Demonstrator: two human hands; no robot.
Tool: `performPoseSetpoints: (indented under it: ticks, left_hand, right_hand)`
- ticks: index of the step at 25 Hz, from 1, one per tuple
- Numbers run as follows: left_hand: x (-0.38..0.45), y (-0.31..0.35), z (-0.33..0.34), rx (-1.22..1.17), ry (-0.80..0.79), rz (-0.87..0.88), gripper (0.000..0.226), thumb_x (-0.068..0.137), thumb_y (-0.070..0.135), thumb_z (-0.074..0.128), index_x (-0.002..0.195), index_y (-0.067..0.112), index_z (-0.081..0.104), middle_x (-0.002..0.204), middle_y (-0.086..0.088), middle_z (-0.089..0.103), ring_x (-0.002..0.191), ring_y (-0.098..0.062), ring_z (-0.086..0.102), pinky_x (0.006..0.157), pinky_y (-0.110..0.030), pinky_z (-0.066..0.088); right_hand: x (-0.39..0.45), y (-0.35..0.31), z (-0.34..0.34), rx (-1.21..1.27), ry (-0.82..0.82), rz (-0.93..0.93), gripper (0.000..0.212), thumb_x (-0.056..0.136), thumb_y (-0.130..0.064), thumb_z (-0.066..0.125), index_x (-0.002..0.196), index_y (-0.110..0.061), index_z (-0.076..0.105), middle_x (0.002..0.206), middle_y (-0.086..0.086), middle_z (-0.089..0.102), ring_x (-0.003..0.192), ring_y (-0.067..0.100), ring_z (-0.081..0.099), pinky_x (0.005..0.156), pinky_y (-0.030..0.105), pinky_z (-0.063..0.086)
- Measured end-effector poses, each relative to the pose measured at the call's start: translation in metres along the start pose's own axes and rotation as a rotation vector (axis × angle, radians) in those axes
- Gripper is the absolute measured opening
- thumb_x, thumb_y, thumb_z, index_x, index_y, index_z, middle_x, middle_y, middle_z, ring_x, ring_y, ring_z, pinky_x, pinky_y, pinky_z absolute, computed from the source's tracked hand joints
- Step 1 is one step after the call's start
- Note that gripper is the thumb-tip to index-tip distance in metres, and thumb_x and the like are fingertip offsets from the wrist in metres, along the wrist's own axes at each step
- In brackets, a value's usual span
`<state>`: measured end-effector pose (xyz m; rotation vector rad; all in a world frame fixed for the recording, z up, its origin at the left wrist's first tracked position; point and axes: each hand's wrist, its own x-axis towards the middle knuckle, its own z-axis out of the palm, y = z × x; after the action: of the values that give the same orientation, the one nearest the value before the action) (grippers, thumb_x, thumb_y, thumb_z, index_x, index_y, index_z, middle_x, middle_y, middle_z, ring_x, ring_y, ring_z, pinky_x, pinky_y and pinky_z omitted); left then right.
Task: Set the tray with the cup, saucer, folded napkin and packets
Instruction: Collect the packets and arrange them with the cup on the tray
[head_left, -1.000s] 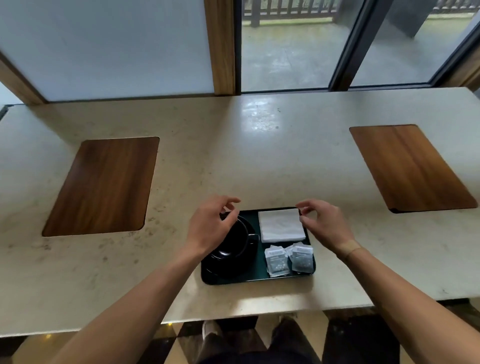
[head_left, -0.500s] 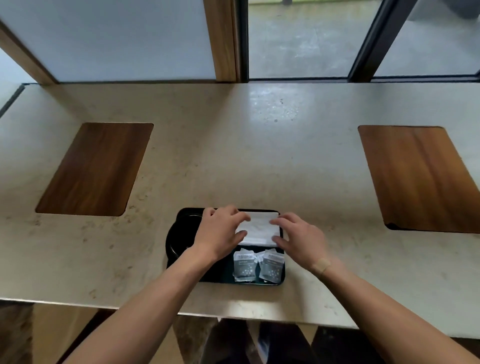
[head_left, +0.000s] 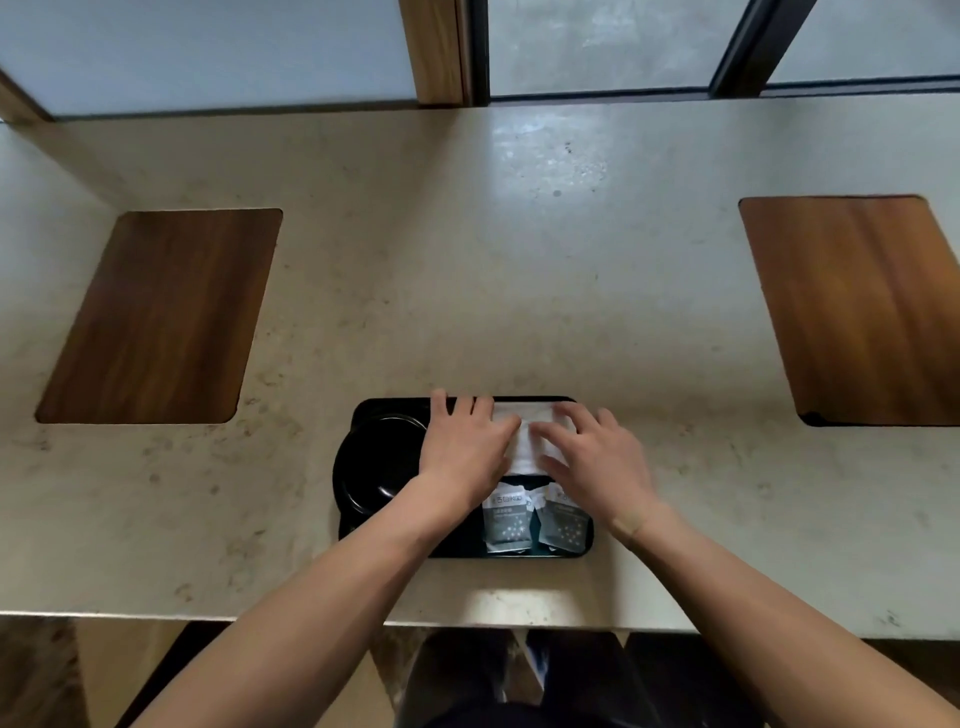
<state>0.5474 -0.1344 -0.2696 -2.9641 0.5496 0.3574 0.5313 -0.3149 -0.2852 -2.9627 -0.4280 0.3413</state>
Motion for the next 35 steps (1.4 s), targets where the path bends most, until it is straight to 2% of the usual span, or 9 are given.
performPoseSetpoints:
  ticks: [5,11,14,16,19,22,26,31,35]
  left_hand:
    - [0.000,0.006,0.000,0.017,0.020,0.010,0.039,0.092,0.039,0.055,0.128,0.030,0.047,0.125,-0.010,0.053,0.118,-0.031,0.048,0.109,-0.058,0.015]
    - [-0.001,0.007,-0.003,0.014,0.004,-0.008,0.039,0.094,0.039,0.050,0.132,0.030,0.045,0.128,-0.010,0.051,0.118,-0.031,0.048,0.110,-0.060,0.009]
    - [-0.001,0.005,-0.008,0.011,-0.004,0.018,0.041,0.095,0.041,0.048,0.135,0.031,0.044,0.132,-0.011,0.049,0.122,-0.032,0.045,0.111,-0.060,0.007]
    - [-0.006,0.002,-0.010,0.023,0.012,0.019,0.040,0.095,0.044,0.048,0.132,0.030,0.046,0.129,-0.010,0.051,0.121,-0.033,0.046,0.111,-0.061,0.003]
    - [-0.013,0.001,-0.012,0.064,0.000,0.030,0.036,0.094,0.046,0.049,0.125,0.029,0.051,0.124,-0.010,0.056,0.121,-0.035,0.045,0.109,-0.065,-0.011]
    - [-0.012,0.002,-0.014,0.095,-0.026,0.034,0.033,0.096,0.043,0.046,0.124,0.028,0.054,0.124,-0.010,0.058,0.125,-0.036,0.042,0.107,-0.067,-0.017]
    - [-0.010,0.000,-0.015,0.112,-0.037,0.045,0.033,0.097,0.042,0.044,0.125,0.029,0.055,0.126,-0.010,0.058,0.128,-0.035,0.040,0.106,-0.068,-0.016]
    - [-0.010,-0.002,-0.016,0.102,-0.035,0.054,0.037,0.097,0.045,0.040,0.128,0.030,0.053,0.128,-0.010,0.056,0.128,-0.034,0.040,0.106,-0.067,-0.017]
    - [-0.010,-0.004,-0.017,0.070,-0.046,0.066,0.036,0.096,0.046,0.043,0.127,0.031,0.055,0.130,-0.007,0.056,0.126,-0.031,0.044,0.109,-0.065,-0.014]
  right_hand:
    - [-0.003,0.000,-0.001,-0.062,0.016,0.022,0.038,0.092,-0.046,0.055,0.129,-0.038,0.056,0.140,0.004,0.053,0.102,0.033,0.054,0.070,0.037,0.046]
    - [-0.001,-0.002,-0.002,-0.083,-0.002,0.004,0.040,0.095,-0.047,0.048,0.134,-0.038,0.050,0.147,0.004,0.047,0.102,0.031,0.052,0.072,0.037,0.043]
    - [-0.007,-0.003,-0.007,-0.080,0.004,-0.006,0.038,0.090,-0.044,0.060,0.126,-0.034,0.060,0.138,0.010,0.056,0.093,0.033,0.057,0.066,0.037,0.045]
    - [-0.008,-0.002,-0.008,-0.079,0.011,-0.011,0.033,0.087,-0.041,0.065,0.119,-0.033,0.065,0.132,0.011,0.061,0.090,0.033,0.058,0.064,0.036,0.046]
    - [-0.006,-0.001,-0.007,-0.078,-0.017,-0.006,0.032,0.090,-0.045,0.060,0.121,-0.036,0.064,0.136,0.010,0.058,0.096,0.033,0.057,0.068,0.037,0.046]
    - [-0.005,-0.001,-0.007,-0.100,-0.017,-0.003,0.033,0.090,-0.047,0.058,0.121,-0.037,0.063,0.136,0.009,0.058,0.091,0.032,0.057,0.066,0.036,0.045]
    - [-0.006,-0.002,-0.007,-0.121,-0.001,-0.003,0.032,0.089,-0.046,0.061,0.119,-0.037,0.064,0.131,0.010,0.062,0.084,0.032,0.058,0.061,0.035,0.045]
    - [-0.005,-0.002,-0.005,-0.135,0.006,-0.003,0.033,0.092,-0.049,0.054,0.123,-0.039,0.060,0.137,0.009,0.058,0.091,0.032,0.058,0.065,0.035,0.045]
    - [-0.006,-0.003,-0.006,-0.054,0.043,0.009,0.035,0.089,-0.046,0.060,0.122,-0.035,0.062,0.135,0.008,0.058,0.098,0.032,0.058,0.069,0.037,0.049]
